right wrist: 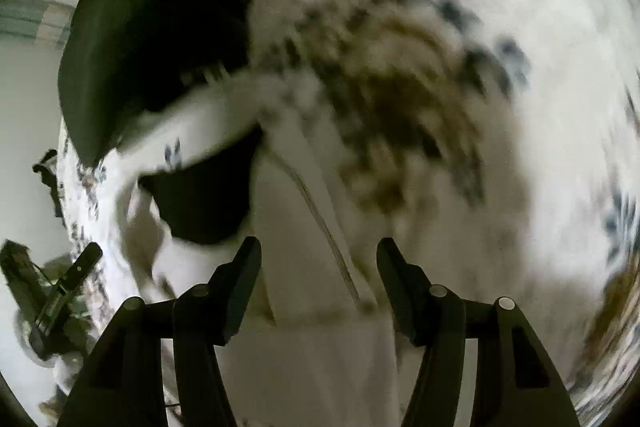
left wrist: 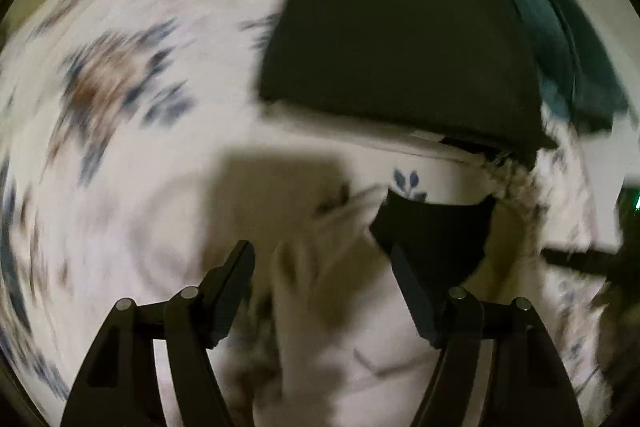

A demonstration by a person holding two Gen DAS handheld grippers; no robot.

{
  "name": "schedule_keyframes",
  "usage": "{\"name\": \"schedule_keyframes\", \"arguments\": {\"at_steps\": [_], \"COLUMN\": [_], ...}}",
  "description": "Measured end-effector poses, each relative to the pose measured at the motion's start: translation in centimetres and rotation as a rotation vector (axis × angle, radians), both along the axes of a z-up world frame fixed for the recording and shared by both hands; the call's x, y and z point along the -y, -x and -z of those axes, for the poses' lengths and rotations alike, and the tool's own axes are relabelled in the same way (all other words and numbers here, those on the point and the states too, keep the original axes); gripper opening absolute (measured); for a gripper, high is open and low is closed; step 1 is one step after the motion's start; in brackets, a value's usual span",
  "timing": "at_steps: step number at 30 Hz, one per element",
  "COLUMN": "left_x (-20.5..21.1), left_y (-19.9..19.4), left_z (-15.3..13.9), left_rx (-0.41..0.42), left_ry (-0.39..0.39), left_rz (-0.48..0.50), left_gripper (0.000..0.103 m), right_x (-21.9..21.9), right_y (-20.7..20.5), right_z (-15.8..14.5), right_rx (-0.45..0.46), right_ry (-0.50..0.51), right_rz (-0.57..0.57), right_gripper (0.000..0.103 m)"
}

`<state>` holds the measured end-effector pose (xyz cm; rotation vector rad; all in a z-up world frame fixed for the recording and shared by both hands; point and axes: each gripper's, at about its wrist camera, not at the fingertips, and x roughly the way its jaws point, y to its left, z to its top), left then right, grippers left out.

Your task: Fold small clothes

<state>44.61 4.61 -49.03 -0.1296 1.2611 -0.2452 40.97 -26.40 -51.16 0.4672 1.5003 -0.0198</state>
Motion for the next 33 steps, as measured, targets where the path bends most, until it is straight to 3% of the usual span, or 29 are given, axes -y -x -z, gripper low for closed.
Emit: {"name": "schedule_keyframes", "arguments": {"at_steps": [3,4,5,6,7,8,14,19,22,28,33], "left_x": [3.7,4.5,4.9,5.3,5.5,5.5,3.5,0.9,-0.2,-0.9,-2.1], "left_y": [-3.0,-3.5,-3.8,-3.9,-3.9,-3.7,0.9,7.9,12.1,19.3,23.4], "left_z": [3.2,4.3,4.9,5.4,5.5,5.1,-0.4,-4.5,-5.7,-3.7,0.0], "left_rx": [-0.053,-0.068,-0.072,-0.081,-0.080,-0.058,0.097,0.157,0.159,0.067,-0.110], "left_ry": [-0.108,-0.149,-0.169,-0.178,-0.183,-0.174,-0.112,-0.071,-0.042,0.006,0.073], "left_rz": [0.150,0.189,0.212,0.235,0.243,0.242,0.214,0.144,0.101,0.029,-0.028], "left_gripper": [0.069,0.064,0.035,0.016,0.003,0.002,0.002,0.002,0.002,0.002,0.008], "right_x": [-2.1,-2.6,-3.1,-3.4,-3.6,-3.8,-4.4,-4.3,-4.2,-4.0,-3.1], "right_y": [-4.3,-5.2,-6.1,-6.7,-7.0,-7.1,-3.3,4.3,9.9,20.2,24.8], "right_z": [1.8,2.5,3.3,3.8,4.1,4.0,-1.5,-6.4,-7.8,-6.5,-2.3], "right_rx": [-0.037,-0.054,-0.073,-0.078,-0.072,-0.069,0.116,0.231,0.265,0.230,0.084], "right_ry": [0.072,0.091,0.106,0.111,0.114,0.130,0.109,0.103,0.101,0.092,0.072], "right_rz": [-0.079,-0.097,-0.112,-0.121,-0.129,-0.134,-0.144,-0.175,-0.203,-0.238,-0.260], "right_gripper": [0.062,0.062,0.061,0.050,0.032,0.005,0.005,0.005,0.005,0.005,0.005]}}
